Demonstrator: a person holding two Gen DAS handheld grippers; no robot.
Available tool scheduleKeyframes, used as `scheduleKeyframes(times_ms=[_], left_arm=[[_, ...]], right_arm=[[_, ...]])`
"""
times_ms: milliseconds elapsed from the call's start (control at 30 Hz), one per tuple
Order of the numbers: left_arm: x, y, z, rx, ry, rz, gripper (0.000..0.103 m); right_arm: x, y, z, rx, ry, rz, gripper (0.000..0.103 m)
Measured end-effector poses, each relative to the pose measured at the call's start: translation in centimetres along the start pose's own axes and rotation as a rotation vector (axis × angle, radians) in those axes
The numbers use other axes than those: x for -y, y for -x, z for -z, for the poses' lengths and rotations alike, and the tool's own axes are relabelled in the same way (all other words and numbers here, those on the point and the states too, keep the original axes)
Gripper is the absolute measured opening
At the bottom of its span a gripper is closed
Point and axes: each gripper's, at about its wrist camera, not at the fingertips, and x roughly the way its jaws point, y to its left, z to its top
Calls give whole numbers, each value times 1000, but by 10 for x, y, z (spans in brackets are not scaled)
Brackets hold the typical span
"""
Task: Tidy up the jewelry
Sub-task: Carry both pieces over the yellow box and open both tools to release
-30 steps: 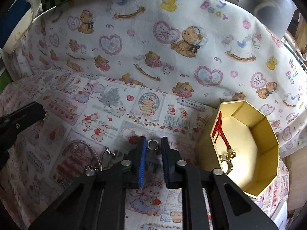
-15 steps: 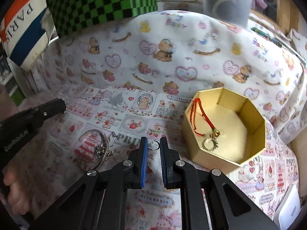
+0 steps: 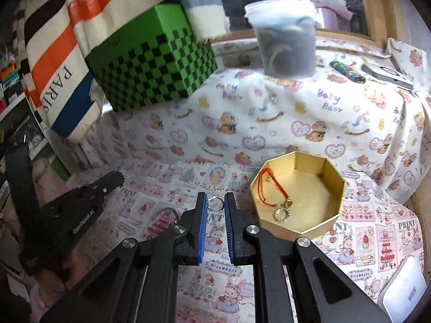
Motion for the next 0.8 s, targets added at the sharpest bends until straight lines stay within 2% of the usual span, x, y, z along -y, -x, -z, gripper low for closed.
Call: scheduleKeyframes(times_ms=[167,233,367,467,667,800], left_arm=[[-7,1,-2,-6,32,53,2],[-3,4,-2,-6,26,79,2],[11,16,-12,-17,68,190,2],[39,20,-26,-6,0,223,2],[83,-18,-50,-140,1,408,2],[102,-44,-44,-203,2,440,2]], right_arm=[[9,5,-3,16,-28,3,14],[15,4,-4,25,-50,30,14],[32,6,-7,43,-95,101,14],[45,11,-10,51,-145,96,14],[60,18,-14,63,-183,117,14],[74,6,-13,6,-212,144,14]])
